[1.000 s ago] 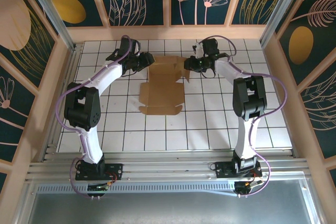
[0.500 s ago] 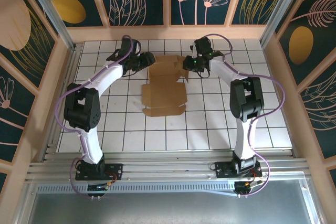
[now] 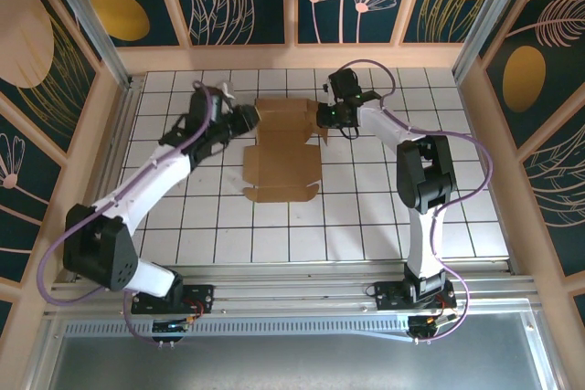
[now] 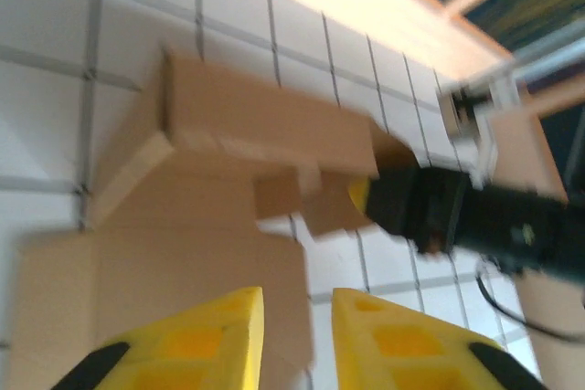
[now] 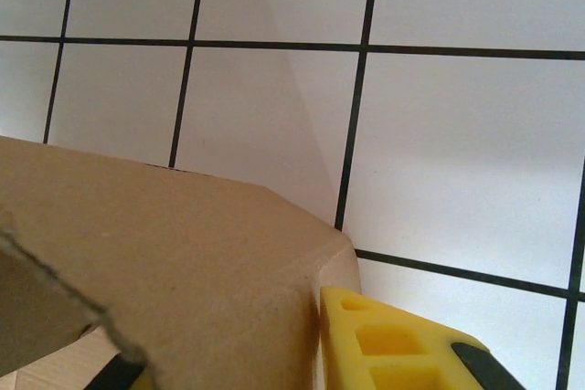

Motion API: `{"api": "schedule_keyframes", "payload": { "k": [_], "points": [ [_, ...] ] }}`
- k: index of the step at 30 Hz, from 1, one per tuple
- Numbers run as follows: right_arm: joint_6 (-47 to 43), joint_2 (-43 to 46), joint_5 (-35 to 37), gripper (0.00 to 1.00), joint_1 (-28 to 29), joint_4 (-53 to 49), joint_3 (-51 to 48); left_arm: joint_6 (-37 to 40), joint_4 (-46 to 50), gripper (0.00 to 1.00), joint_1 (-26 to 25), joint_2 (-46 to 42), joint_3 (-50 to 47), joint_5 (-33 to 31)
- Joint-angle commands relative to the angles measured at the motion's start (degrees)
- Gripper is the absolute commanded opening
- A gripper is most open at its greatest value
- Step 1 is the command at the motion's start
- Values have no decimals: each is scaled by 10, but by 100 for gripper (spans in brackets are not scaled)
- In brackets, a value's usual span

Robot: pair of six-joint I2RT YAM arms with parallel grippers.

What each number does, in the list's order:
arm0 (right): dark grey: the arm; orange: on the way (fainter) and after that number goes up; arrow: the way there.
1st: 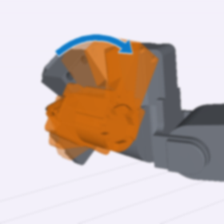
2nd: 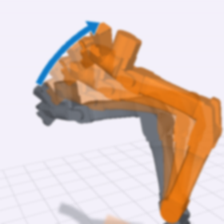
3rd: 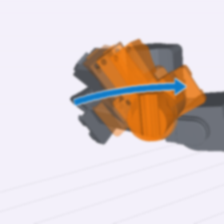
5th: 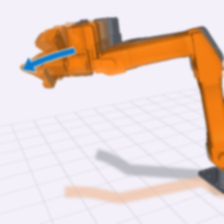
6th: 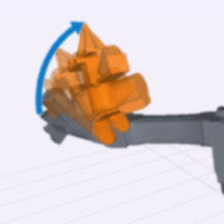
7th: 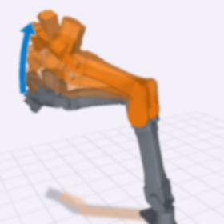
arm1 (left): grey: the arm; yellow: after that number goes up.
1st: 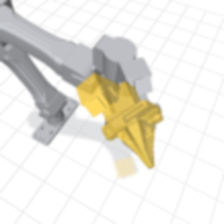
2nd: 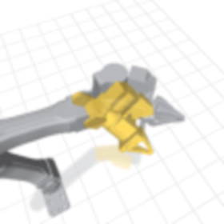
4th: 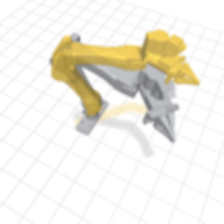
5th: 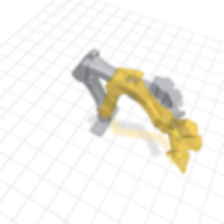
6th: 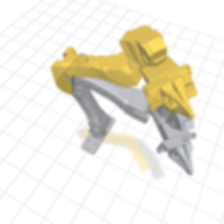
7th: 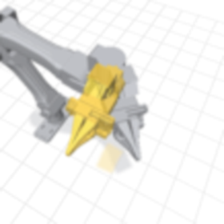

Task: Fold the paper box

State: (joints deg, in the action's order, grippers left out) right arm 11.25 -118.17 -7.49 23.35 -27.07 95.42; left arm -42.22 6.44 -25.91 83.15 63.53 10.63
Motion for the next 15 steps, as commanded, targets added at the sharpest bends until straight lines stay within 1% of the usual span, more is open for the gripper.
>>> {"api": "schedule_keyframes", "payload": {
  "k": [1,3,6,9,11,15],
  "points": [
    [-16,22,14,19,8,-22,21,-65,-76,9,-66,45,-60,27],
    [-15,23,17,19,9,-24,21,-97,-107,0,-96,84,-66,45],
    [-17,23,19,19,8,-29,21,-128,-156,0,-132,140,-54,53],
    [-17,23,13,18,8,-34,21,-156,-197,0,-145,205,-32,55],
    [-12,25,4,18,9,-35,18,-171,-207,0,-145,235,-18,40],
    [16,24,-27,18,8,-43,22,-161,-191,0,-145,278,10,-13]
  ]
}}
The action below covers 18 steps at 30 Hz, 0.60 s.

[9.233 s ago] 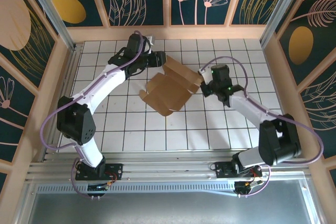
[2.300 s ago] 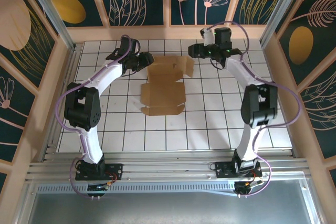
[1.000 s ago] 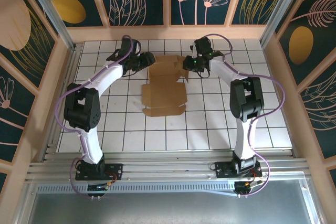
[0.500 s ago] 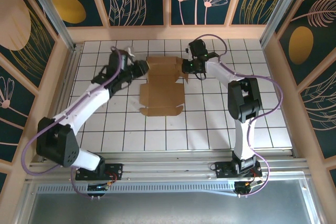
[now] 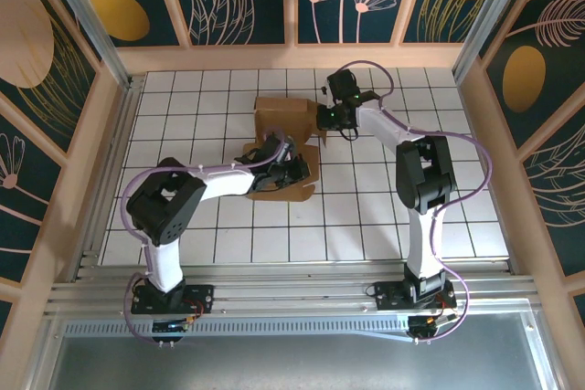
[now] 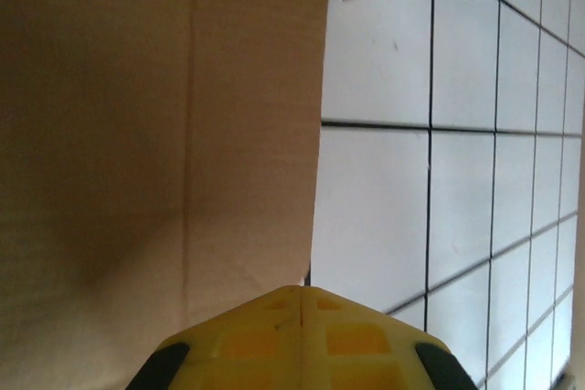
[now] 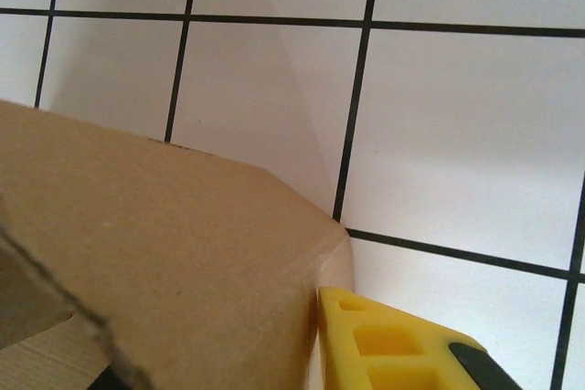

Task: Fold the paper box

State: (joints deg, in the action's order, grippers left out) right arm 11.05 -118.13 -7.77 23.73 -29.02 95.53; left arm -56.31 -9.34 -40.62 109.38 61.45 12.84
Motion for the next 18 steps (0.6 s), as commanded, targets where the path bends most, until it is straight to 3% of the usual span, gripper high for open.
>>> {"api": "schedule_keyframes", "payload": {
  "k": [1,11,13,18],
  "points": [
    [28,20,-28,18,5,-31,28,-18,-27,0,2,28,36,-42],
    [75,-4,-4,17,5,-107,92,-18,-17,0,2,82,17,-81],
    [77,-23,0,13,8,-143,126,-19,-24,0,2,86,9,-86],
    [49,-52,56,15,26,-200,176,-25,-43,0,3,101,8,-71]
  ]
}}
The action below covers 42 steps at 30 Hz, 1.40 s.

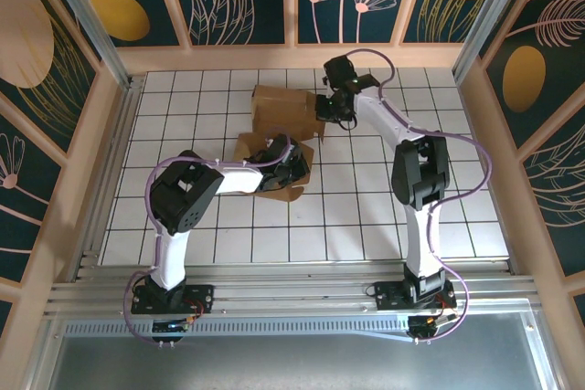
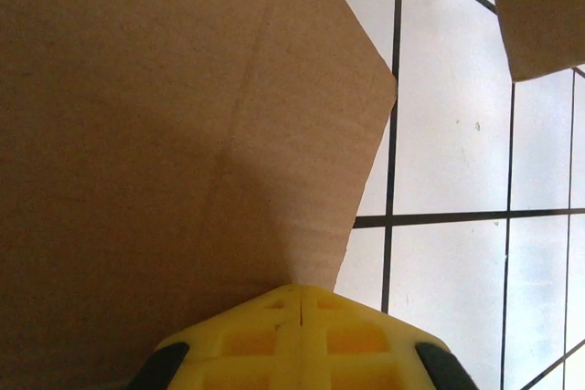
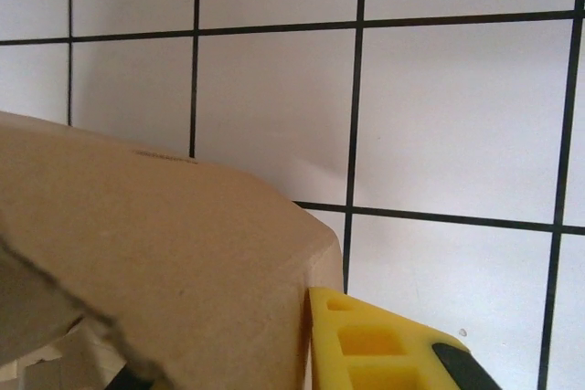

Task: Fold the paper box

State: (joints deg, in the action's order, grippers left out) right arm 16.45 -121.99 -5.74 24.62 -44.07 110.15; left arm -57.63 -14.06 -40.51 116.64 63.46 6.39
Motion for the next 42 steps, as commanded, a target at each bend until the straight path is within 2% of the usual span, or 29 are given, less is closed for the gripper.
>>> {"api": "schedule_keyframes", "payload": {
  "k": [1,5,11,19,26,30,39,42],
  "points": [
    [-3,-16,36,17,21,-53,31,-13,0,0,2,29,-12,-6],
    [56,-27,26,18,32,-54,23,-10,-4,0,2,37,2,3],
    [126,-47,-39,18,25,-54,29,-14,-20,0,2,50,8,13],
    [149,-48,-65,18,23,-64,46,-14,-26,0,2,52,10,14],
    [141,-70,-62,17,12,-128,111,-20,-34,0,2,54,8,16],
    [147,-72,-85,18,10,-129,105,-24,-44,0,2,55,3,20],
    [140,-68,-37,12,24,-88,27,-18,-50,0,2,42,3,19],
    [136,-70,-16,12,29,-86,19,-12,-58,8,2,27,-2,21]
  ]
}}
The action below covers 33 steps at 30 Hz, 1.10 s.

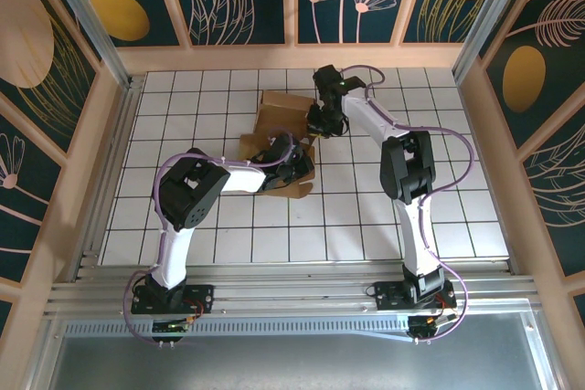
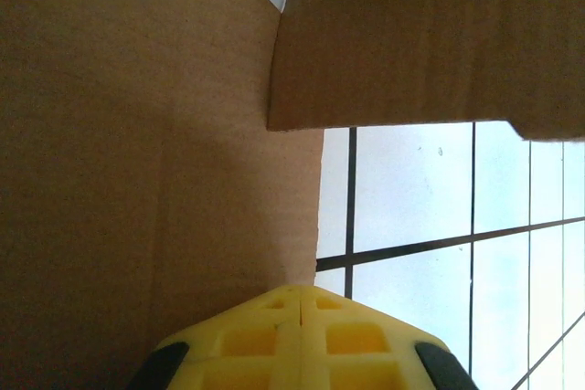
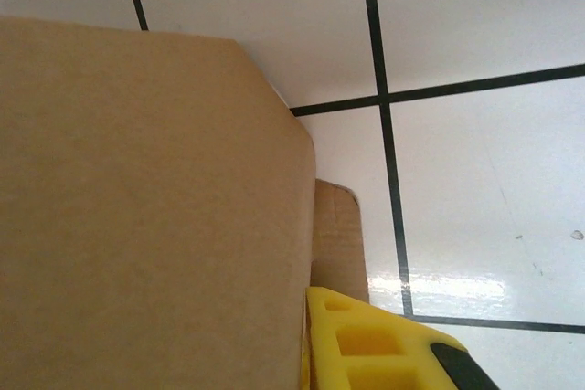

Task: Fold the paper box

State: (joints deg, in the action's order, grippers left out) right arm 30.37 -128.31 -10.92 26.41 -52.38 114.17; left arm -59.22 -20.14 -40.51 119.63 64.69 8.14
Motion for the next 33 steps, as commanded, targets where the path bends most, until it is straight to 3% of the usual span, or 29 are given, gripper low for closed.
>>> {"api": "schedule_keyframes", "payload": {
  "k": [1,6,13,15,18,20,26,30,33],
  "points": [
    [-5,-5,46,12,13,-3,-23,5,0,12,2,-10,-18,2],
    [-10,-2,58,13,15,-9,-9,10,-19,24,2,-63,-55,-8],
    [-14,-4,69,13,17,-21,21,25,-47,26,2,-210,-143,-20],
    [-16,-5,73,13,17,-25,26,31,-36,26,2,-290,-165,-41],
    [-19,-5,76,13,18,-27,32,50,55,29,7,-394,-152,-115],
    [-20,-5,76,13,20,-27,36,66,149,34,37,-429,-99,-146],
    [-22,-9,75,13,24,-25,41,88,323,37,173,-350,75,-45],
    [-22,-11,73,13,25,-26,44,118,379,38,210,-252,166,17],
    [-22,-10,75,13,26,-26,44,138,384,39,216,-174,223,99]
  ]
}}
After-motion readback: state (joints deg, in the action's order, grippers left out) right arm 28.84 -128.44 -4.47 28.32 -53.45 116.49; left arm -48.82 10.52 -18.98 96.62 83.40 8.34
